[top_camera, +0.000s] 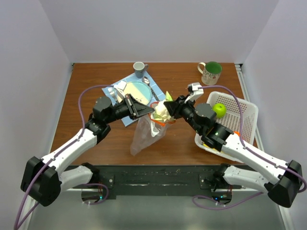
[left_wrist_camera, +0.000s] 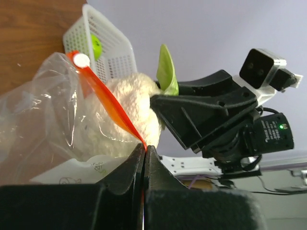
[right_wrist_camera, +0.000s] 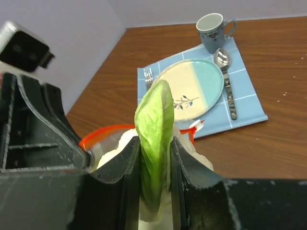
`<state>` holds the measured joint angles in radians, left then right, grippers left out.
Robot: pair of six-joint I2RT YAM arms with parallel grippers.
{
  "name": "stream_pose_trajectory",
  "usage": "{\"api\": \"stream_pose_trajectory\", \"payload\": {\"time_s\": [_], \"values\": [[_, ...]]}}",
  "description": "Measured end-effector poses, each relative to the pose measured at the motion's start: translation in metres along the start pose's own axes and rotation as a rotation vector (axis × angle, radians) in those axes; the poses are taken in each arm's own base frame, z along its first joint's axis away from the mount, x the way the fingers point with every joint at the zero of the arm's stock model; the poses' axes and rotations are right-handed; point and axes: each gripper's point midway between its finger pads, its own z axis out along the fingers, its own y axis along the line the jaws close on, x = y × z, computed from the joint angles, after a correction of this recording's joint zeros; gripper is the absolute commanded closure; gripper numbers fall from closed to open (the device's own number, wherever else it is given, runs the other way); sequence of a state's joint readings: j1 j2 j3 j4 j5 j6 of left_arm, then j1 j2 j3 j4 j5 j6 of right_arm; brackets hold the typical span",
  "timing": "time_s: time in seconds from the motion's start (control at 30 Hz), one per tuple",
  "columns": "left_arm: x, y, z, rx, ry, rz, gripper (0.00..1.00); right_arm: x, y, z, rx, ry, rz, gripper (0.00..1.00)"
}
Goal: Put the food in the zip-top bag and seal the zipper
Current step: Place the fake vegetable in the zipper food storage bag.
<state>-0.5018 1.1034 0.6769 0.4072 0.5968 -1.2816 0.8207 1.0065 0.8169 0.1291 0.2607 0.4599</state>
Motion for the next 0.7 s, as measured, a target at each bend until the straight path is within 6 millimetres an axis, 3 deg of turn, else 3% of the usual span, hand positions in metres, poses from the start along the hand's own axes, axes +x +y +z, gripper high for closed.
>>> {"api": "stream_pose_trajectory", "payload": {"time_s": [0.2,0.4,0.5,0.7], "values": [[-0.017,0.003,0.005,-0.093,-0.022,0.145,1.00,0.012,0.005,-0.004,-0.044,0.072,-0.086,1.00],[-0.016,0.018,0.010,-0.144,0.017,0.193,1.00,0.021,0.021,0.009,-0.095,0.141,-0.127,1.00],[-0.020,0.022,0.009,-0.149,0.012,0.186,1.00,0.030,0.016,0.020,-0.046,0.166,-0.124,1.00],[-0.013,0.008,0.007,-0.093,0.042,0.197,1.00,0.047,0.000,0.046,0.153,0.200,-0.084,1.00]]}}
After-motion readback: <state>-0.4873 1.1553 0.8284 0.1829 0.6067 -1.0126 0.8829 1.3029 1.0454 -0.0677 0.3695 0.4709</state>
